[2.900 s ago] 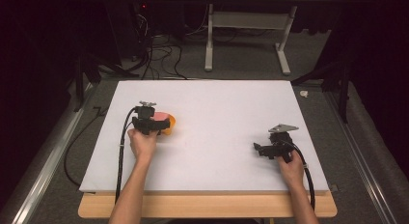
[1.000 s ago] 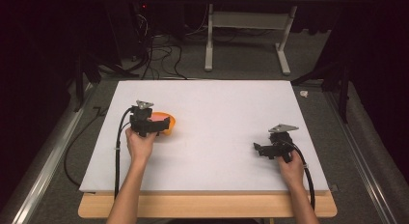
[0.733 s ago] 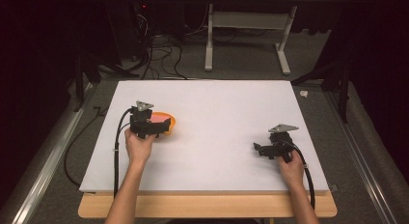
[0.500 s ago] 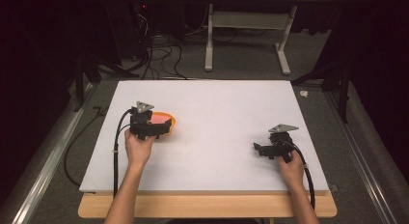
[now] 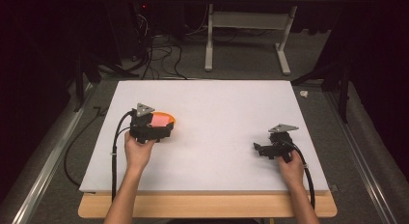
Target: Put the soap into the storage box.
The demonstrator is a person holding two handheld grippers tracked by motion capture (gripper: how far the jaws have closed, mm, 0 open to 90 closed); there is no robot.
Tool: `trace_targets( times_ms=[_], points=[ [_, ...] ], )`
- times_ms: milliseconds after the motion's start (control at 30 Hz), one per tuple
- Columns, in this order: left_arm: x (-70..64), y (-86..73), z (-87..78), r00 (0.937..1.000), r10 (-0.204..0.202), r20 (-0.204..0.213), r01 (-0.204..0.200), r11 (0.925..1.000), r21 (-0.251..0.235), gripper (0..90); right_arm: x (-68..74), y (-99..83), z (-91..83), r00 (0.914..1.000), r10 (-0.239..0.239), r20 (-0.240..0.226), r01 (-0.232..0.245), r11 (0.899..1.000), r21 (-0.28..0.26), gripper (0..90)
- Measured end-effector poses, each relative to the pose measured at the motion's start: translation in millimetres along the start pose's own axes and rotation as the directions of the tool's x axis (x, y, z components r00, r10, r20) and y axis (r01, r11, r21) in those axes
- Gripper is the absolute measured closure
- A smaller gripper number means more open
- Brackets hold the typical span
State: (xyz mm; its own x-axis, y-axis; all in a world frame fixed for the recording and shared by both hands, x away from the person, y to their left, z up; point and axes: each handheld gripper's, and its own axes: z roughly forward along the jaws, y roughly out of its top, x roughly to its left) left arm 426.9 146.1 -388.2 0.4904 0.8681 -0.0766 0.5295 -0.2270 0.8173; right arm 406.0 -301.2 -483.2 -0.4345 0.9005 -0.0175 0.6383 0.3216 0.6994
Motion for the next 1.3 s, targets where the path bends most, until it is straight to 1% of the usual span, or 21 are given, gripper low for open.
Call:
trace_targets(
  times_ms=[200, 367, 433, 600, 800, 933, 1100, 1300],
  points=[
    [-5.3, -1.8, -3.3, 0.9996, 0.012, 0.026, -0.012, 0.9999, -0.003, 12.2, -0.1, -0.1, 0.0, 1.0, -0.002, 0.0, 0.002, 1.0, -0.001, 14.3],
    [-9.1, -4.8, -5.0, 0.9983, 0.012, 0.057, -0.011, 0.9999, -0.006, 12.4, 0.1, 0.0, 0.0, 1.0, 0.001, 0.0, -0.001, 1.0, 0.0, 14.3],
    [-10.2, -5.6, -5.3, 0.9978, 0.014, 0.065, -0.014, 0.9999, 0.002, 12.4, -0.1, 0.0, 0.0, 1.0, -0.002, 0.0, 0.002, 1.0, 0.0, 14.3],
    [-14.2, -7.6, -8.3, 0.9961, 0.01, 0.087, -0.009, 0.9999, -0.012, 12.5, 0.0, 0.0, 0.0, 1.0, 0.0, 0.0, 0.0, 1.0, 0.0, 14.3],
    [-21.6, -11.5, -10.2, 0.9935, 0.03, 0.109, -0.029, 0.9995, -0.011, 12.6, 0.2, 0.0, 0.0, 1.0, 0.003, 0.0, -0.003, 1.0, 0.0, 14.3],
    [-26.9, -13.5, -9.6, 0.991, 0.037, 0.129, -0.036, 0.9993, -0.011, 12.7, 0.0, 0.0, 0.0, 1.0, 0.0, 0.0, 0.0, 1.0, 0.0, 14.3],
    [-32.4, -16.9, -9.1, 0.9875, 0.039, 0.153, -0.036, 0.9991, -0.022, 13.0, 0.1, 0.0, 0.0, 1.0, 0.002, 0.0, -0.002, 1.0, 0.001, 14.3],
    [-39.3, -21.1, -6.8, 0.9823, 0.049, 0.181, -0.046, 0.9988, -0.017, 13.5, 0.2, 0.0, 0.0, 1.0, 0.002, 0.0, -0.002, 1.0, 0.001, 14.3]
  ],
)
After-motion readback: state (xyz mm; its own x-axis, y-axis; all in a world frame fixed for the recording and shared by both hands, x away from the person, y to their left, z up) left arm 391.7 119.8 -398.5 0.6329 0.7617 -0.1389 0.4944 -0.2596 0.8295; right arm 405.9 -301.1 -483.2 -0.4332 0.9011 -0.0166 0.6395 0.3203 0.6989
